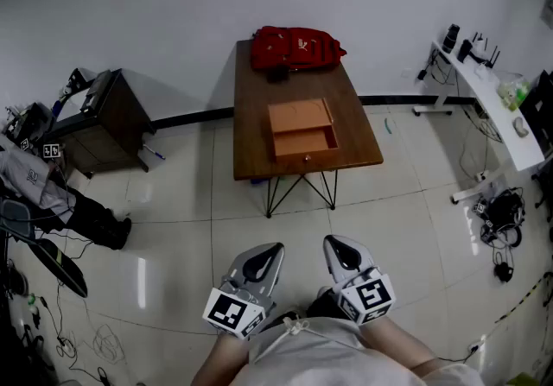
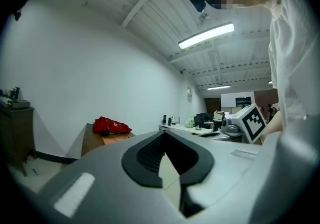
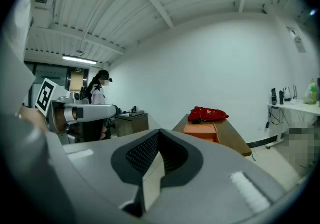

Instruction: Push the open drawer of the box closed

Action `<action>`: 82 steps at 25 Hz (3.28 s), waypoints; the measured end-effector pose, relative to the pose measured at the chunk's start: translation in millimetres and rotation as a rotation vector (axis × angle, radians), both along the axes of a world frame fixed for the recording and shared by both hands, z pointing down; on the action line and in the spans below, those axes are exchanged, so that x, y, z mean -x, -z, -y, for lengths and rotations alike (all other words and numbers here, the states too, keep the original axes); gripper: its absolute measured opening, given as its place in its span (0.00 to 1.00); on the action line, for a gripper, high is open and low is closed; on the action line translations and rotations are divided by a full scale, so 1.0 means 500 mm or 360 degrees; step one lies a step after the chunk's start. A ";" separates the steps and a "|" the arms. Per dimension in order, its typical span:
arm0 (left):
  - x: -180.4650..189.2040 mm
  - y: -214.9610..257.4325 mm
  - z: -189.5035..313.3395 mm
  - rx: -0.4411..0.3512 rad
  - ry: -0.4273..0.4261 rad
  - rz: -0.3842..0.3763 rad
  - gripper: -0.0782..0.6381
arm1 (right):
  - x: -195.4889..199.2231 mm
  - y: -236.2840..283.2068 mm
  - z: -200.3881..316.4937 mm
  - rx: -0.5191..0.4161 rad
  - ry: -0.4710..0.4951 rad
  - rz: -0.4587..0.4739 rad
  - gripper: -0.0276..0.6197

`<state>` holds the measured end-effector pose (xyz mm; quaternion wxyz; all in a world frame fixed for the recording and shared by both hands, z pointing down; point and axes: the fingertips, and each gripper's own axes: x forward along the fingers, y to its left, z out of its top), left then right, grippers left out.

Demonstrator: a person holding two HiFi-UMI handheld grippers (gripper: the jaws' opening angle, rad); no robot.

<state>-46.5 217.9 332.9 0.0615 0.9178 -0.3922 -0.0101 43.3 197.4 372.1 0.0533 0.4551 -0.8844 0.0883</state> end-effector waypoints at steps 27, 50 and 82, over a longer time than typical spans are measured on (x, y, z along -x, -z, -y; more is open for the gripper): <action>-0.039 -0.090 0.664 0.0130 0.0163 -0.0010 0.12 | -0.077 -0.068 0.693 0.0106 0.0019 0.0020 0.05; -0.058 -0.441 0.694 0.0804 0.0103 0.0019 0.12 | -0.056 -0.427 0.668 0.0807 0.0106 -0.0208 0.05; -0.021 -0.520 0.856 0.1026 0.0340 -0.0177 0.12 | -0.048 -0.473 0.841 0.1007 0.0031 -0.0110 0.05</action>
